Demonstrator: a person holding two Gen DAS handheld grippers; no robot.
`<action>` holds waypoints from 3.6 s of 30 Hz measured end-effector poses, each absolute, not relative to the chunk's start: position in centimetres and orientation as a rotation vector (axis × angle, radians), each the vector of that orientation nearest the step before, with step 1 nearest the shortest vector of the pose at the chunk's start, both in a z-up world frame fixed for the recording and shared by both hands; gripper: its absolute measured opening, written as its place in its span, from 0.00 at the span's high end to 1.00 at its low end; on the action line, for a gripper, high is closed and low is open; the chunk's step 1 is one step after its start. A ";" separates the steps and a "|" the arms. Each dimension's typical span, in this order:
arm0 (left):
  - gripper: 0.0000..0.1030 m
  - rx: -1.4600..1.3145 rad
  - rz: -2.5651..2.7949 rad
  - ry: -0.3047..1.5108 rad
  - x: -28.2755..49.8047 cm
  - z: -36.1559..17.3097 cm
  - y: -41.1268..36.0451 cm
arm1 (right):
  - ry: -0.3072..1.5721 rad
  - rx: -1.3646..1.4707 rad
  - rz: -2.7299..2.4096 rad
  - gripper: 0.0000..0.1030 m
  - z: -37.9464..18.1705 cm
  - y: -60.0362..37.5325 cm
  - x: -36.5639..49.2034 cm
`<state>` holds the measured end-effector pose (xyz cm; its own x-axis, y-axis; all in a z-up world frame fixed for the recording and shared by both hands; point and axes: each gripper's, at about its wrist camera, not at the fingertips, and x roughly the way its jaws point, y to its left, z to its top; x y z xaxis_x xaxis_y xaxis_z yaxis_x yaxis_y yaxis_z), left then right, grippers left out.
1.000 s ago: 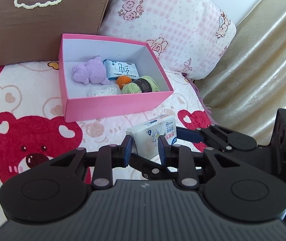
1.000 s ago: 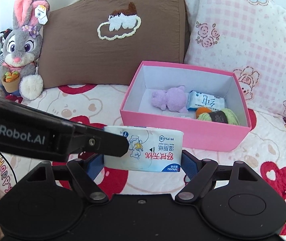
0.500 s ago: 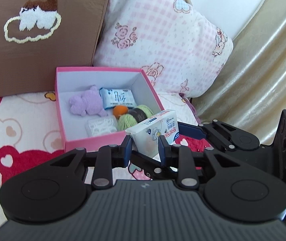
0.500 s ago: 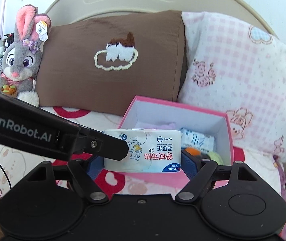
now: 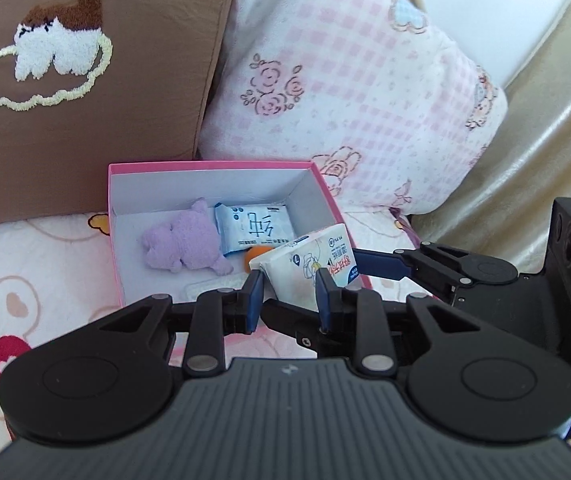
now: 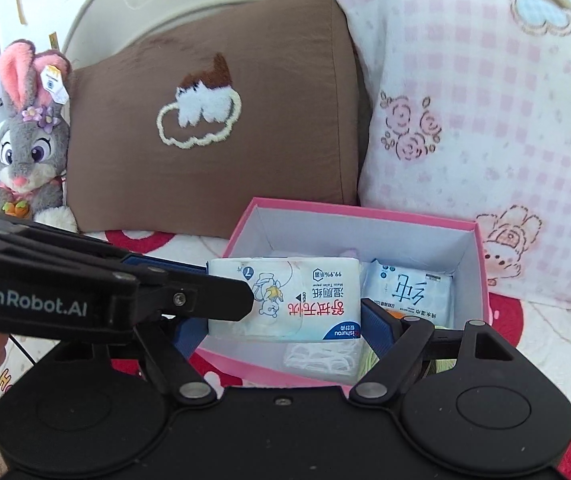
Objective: Organize objects
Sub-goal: 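Lower the tissue pack into the pink box beside the wet wipes, then open the left gripper to release the tissue pack, then raise the left tool out of the pink box and back away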
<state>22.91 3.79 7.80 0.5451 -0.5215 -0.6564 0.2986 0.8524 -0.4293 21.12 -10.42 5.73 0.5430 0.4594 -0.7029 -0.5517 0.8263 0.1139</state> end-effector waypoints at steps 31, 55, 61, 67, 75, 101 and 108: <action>0.76 -0.432 -0.351 1.005 33.7 -4.6 3.9 | 1.089 -0.083 0.557 0.19 -6.5 -7.4 33.3; 0.70 -0.375 -0.270 0.960 32.9 -4.0 4.7 | 1.023 -0.083 0.537 0.17 -5.6 -9.5 31.4; 0.70 -0.312 -0.251 0.938 31.0 -2.4 5.0 | 0.952 -0.087 0.588 0.17 -4.0 -10.2 28.7; 0.70 -0.261 -0.225 0.920 28.7 -0.5 4.7 | 0.877 -0.123 0.616 0.17 -2.2 -10.9 25.7; 0.61 -0.147 -0.235 0.908 24.5 1.7 4.1 | 0.837 -0.100 0.550 0.17 -0.2 -11.8 22.7; 0.40 -0.128 -0.124 0.876 14.8 5.3 5.1 | 0.734 0.023 0.539 0.17 4.3 -14.7 13.2; 0.31 -0.175 -0.115 0.880 12.5 5.7 5.6 | 0.679 -0.063 0.505 0.16 5.1 -14.3 10.8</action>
